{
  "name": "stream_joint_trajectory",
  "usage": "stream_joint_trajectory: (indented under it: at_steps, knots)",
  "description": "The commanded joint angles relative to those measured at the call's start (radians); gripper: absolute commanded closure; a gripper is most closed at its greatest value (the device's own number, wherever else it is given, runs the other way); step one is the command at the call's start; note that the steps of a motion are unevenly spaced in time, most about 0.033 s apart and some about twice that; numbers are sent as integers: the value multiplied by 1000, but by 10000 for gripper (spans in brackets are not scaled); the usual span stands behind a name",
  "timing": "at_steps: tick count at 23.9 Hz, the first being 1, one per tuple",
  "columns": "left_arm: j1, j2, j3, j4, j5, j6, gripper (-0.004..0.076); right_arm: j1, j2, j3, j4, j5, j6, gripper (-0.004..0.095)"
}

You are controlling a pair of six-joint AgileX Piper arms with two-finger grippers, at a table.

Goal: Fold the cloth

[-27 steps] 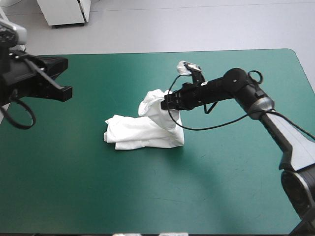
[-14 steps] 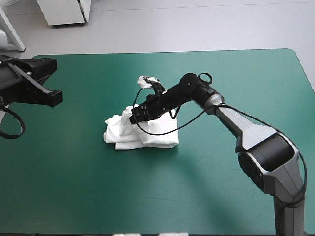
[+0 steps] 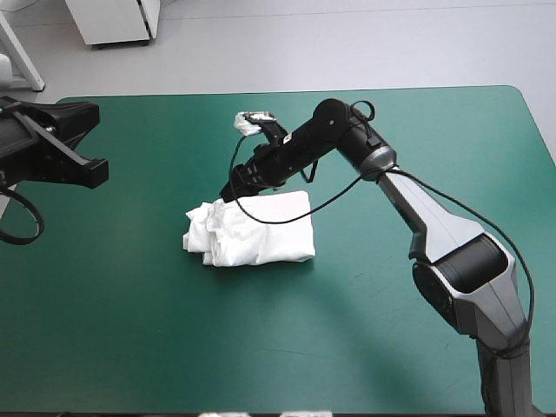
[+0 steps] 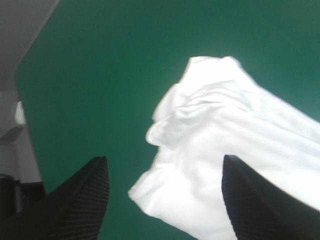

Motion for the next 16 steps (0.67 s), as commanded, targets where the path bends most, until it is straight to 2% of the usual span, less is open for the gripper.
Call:
stream_joint_trajectory:
  at_steps: [1,7,9,13,15,16]
  knots:
    - [3,-10,-21,-27,38,-13,734,-53,-92,-77,-121,33,120,290]
    - [3,-10,-21,-57,38,-13,734,-117,-220,-17,-385,33,222,290]
    - [3,-8,-19,-57,38,-13,734,-133,-274,38,-441,33,242,290]
    - [3,-8,12,-57,31,-9,733,-165,-347,264,-426,33,240,290]
    - [3,-8,41,-57,24,-9,733,-165,-342,376,-382,-14,196,289]
    - [3,-4,55,-57,22,-5,733,-165,-328,436,-329,-95,161,289]
